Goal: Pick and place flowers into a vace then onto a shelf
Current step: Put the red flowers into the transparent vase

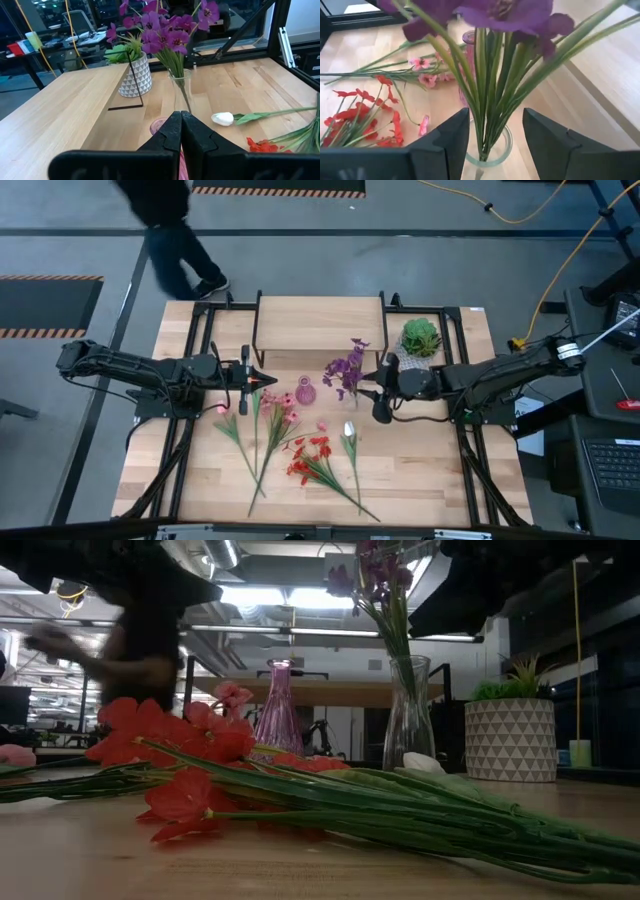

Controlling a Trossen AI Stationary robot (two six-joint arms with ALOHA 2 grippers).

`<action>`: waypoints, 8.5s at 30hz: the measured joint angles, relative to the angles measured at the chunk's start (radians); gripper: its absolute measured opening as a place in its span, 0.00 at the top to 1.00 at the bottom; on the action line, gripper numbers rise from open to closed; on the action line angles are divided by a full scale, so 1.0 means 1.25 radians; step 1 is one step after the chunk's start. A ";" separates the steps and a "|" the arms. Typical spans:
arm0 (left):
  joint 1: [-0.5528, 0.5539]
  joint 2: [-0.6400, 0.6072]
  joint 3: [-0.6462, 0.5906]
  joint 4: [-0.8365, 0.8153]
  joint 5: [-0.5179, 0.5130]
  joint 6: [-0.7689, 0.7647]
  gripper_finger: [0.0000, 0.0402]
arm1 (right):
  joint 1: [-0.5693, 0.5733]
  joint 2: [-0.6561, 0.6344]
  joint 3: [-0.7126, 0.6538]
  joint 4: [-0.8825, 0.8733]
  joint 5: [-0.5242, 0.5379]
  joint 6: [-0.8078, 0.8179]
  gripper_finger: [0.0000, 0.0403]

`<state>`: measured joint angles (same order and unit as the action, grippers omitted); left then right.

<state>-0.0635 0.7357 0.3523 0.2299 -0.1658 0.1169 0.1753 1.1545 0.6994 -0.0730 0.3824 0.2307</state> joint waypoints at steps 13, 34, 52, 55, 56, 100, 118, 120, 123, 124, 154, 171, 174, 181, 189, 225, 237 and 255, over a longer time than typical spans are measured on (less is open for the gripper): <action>0.000 -0.001 0.000 -0.022 0.003 0.000 0.99 | 0.123 -0.016 0.029 -0.063 0.066 0.066 0.62; -0.255 0.011 0.000 -0.041 -0.108 -0.072 1.00 | 0.359 0.093 0.046 0.011 0.119 0.270 0.99; -0.431 0.179 0.000 0.050 -0.258 -0.168 0.99 | 0.431 0.389 0.449 -0.390 0.147 0.477 0.98; -0.431 0.179 0.000 0.051 -0.258 -0.168 0.99 | 0.444 0.424 0.504 -0.448 0.147 0.523 0.98; -0.431 0.179 0.000 0.051 -0.258 -0.168 0.99 | 0.446 0.436 0.519 -0.453 0.147 0.524 0.98; -0.430 0.179 0.000 0.046 -0.249 -0.167 0.99 | 0.421 0.728 0.548 -0.202 0.034 0.526 0.42; -0.430 0.179 0.000 0.046 -0.249 -0.167 0.99 | 0.418 0.773 0.548 -0.213 0.033 0.525 0.42; -0.430 0.179 0.000 0.046 -0.249 -0.167 0.99 | 0.417 0.773 0.548 -0.220 0.034 0.525 0.42; -0.430 0.179 0.000 0.046 -0.249 -0.167 0.99 | 0.412 0.773 0.548 -0.233 0.034 0.525 0.42; -0.430 0.179 0.000 0.046 -0.249 -0.167 0.99 | 0.411 0.773 0.548 -0.239 0.034 0.526 0.42; -0.430 0.179 0.000 0.046 -0.249 -0.167 0.99 | 0.378 0.771 0.548 -0.250 -0.030 0.594 0.89; -0.430 0.179 0.000 0.046 -0.250 -0.167 0.99 | 0.377 0.754 0.608 -0.327 -0.039 0.565 0.98; -0.430 0.179 0.000 0.047 -0.250 -0.167 0.99 | 0.377 0.732 0.612 -0.342 -0.027 0.566 0.98; -0.430 0.179 0.000 0.051 -0.250 -0.167 0.99 | 0.381 0.671 0.613 -0.426 0.011 0.562 0.98; -0.429 0.179 0.000 0.052 -0.250 -0.167 0.99 | 0.383 0.612 0.613 -0.492 0.051 0.510 0.98; -0.418 0.179 0.000 0.053 -0.316 -0.160 0.99 | 0.230 0.271 -0.256 0.974 -0.138 -0.193 0.98; -0.349 0.179 0.000 0.109 -0.397 -0.070 0.99 | 0.179 0.266 -0.260 1.110 -0.202 -0.340 0.98; -0.276 0.179 0.000 0.128 -0.397 0.002 0.99 | 0.120 0.189 -0.260 1.228 -0.091 -0.544 0.98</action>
<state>-0.4091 0.9592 0.3523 0.3900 -0.6624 0.1188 0.3251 1.3903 0.3744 1.4622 0.2684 -0.4496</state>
